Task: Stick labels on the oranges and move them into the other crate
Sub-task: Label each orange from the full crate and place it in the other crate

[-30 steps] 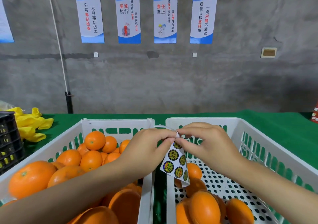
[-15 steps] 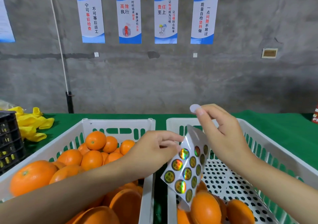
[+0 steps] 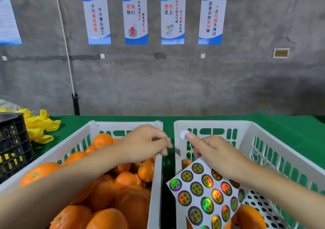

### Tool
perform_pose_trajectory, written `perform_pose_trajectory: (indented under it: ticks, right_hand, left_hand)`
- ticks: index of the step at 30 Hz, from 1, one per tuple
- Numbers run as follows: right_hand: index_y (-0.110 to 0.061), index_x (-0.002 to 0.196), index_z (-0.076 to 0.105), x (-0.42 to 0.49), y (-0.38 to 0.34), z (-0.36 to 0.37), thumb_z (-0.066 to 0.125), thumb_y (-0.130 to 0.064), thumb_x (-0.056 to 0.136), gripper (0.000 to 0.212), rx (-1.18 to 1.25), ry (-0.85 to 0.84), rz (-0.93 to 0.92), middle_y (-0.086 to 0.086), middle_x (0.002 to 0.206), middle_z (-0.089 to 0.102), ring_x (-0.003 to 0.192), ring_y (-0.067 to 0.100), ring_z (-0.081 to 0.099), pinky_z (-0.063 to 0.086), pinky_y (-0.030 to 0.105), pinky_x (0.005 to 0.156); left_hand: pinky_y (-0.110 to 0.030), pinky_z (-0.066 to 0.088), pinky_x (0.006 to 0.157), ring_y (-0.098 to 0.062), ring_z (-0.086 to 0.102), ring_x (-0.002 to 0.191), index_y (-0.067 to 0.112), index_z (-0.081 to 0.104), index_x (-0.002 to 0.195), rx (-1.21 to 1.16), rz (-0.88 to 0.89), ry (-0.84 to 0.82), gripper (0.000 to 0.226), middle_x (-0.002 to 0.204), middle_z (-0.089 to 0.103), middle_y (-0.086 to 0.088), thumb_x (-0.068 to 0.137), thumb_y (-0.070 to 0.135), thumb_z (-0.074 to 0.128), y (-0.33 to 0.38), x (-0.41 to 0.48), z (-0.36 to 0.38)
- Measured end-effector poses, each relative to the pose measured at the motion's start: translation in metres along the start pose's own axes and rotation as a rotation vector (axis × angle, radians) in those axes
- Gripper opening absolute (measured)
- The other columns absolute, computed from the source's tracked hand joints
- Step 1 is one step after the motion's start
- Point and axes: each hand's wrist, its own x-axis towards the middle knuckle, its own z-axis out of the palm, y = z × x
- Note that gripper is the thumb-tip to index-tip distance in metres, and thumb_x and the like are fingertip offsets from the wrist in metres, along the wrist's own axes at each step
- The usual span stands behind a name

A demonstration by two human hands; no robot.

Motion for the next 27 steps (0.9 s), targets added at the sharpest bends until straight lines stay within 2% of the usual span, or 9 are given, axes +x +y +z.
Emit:
perform_pose_trajectory:
  ticks: [2,5,8,12,14,18,21,23,27]
  right_hand:
    - [0.001,0.064,0.053,-0.001,0.0,0.002,0.023,-0.084,0.084,0.093,-0.01,-0.019,0.004,0.018,0.059,0.056,0.06,0.026,0.061,0.054,0.042,0.082]
    - [0.002,0.069,0.057,-0.003,-0.002,0.004,0.019,-0.089,0.08,0.099,-0.061,-0.023,-0.012,0.023,0.066,0.056,0.067,0.031,0.062,0.053,0.041,0.084]
    - [0.002,0.076,0.063,-0.004,-0.003,0.004,0.014,-0.092,0.075,0.106,-0.089,-0.036,-0.015,0.02,0.063,0.051,0.073,0.031,0.063,0.052,0.034,0.084]
    - [0.001,0.078,0.066,-0.005,-0.002,0.005,0.016,-0.089,0.078,0.103,-0.088,-0.044,-0.018,0.019,0.063,0.054,0.076,0.032,0.064,0.052,0.032,0.084]
    - [0.001,0.078,0.066,-0.006,-0.002,0.005,0.017,-0.088,0.08,0.101,-0.075,-0.037,-0.02,0.023,0.072,0.059,0.077,0.031,0.065,0.052,0.034,0.085]
    - [-0.002,0.074,0.066,-0.005,-0.003,0.004,0.021,-0.084,0.083,0.094,-0.096,-0.029,-0.022,0.016,0.059,0.05,0.07,0.026,0.064,0.053,0.039,0.086]
    - [-0.013,0.063,0.056,-0.004,-0.003,0.002,0.031,-0.075,0.091,0.072,-0.12,0.054,-0.042,0.002,0.052,0.048,0.056,0.02,0.056,0.053,0.04,0.071]
    - [-0.028,0.069,0.058,-0.003,-0.004,-0.001,0.039,-0.067,0.093,0.05,-0.138,0.125,-0.05,-0.002,0.046,0.044,0.043,0.01,0.042,0.039,0.033,0.051]
    - [-0.038,0.085,0.063,-0.001,-0.006,-0.007,0.05,-0.053,0.094,0.022,-0.16,0.218,-0.056,-0.007,0.043,0.047,0.039,0.008,0.038,0.03,0.027,0.046]
  left_hand:
    - [-0.032,0.051,0.083,-0.014,0.064,0.096,0.026,0.074,0.1,0.573,0.044,0.127,0.025,0.102,0.075,0.006,0.097,0.032,0.051,-0.032,0.006,-0.016]
    - [-0.036,0.045,0.099,-0.024,0.055,0.124,0.028,0.051,0.14,0.918,-0.255,0.1,0.05,0.135,0.06,0.0,0.095,0.049,0.049,-0.088,0.008,-0.034]
    - [-0.045,0.039,0.111,-0.035,0.041,0.138,0.025,0.019,0.157,0.927,-0.637,-0.071,0.086,0.153,0.038,-0.013,0.087,0.06,0.054,-0.125,0.008,-0.04]
    - [-0.051,0.031,0.117,-0.042,0.019,0.148,0.028,-0.008,0.159,0.781,-0.788,-0.199,0.103,0.164,0.015,-0.015,0.086,0.044,0.062,-0.142,0.011,-0.04]
    - [-0.049,0.032,0.117,-0.04,0.022,0.147,0.024,-0.001,0.16,0.794,-0.81,-0.132,0.098,0.161,0.022,-0.016,0.086,0.039,0.063,-0.146,0.01,-0.043]
    - [-0.042,0.04,0.111,-0.034,0.04,0.138,0.018,0.033,0.149,0.862,-0.784,-0.032,0.084,0.151,0.04,-0.015,0.084,0.059,0.065,-0.141,0.006,-0.049]
    - [-0.041,0.047,0.1,-0.033,0.052,0.122,0.016,0.048,0.131,0.833,-0.609,0.107,0.075,0.131,0.054,-0.014,0.079,0.066,0.067,-0.119,0.007,-0.046]
    - [-0.039,0.05,0.085,-0.029,0.059,0.102,0.021,0.053,0.116,0.632,-0.448,0.233,0.066,0.111,0.058,-0.008,0.072,0.065,0.074,-0.095,0.009,-0.042]
    - [-0.035,0.052,0.074,-0.012,0.06,0.085,0.038,0.052,0.102,0.228,-0.189,0.31,0.058,0.101,0.058,0.007,0.058,0.067,0.075,-0.033,0.007,-0.019]
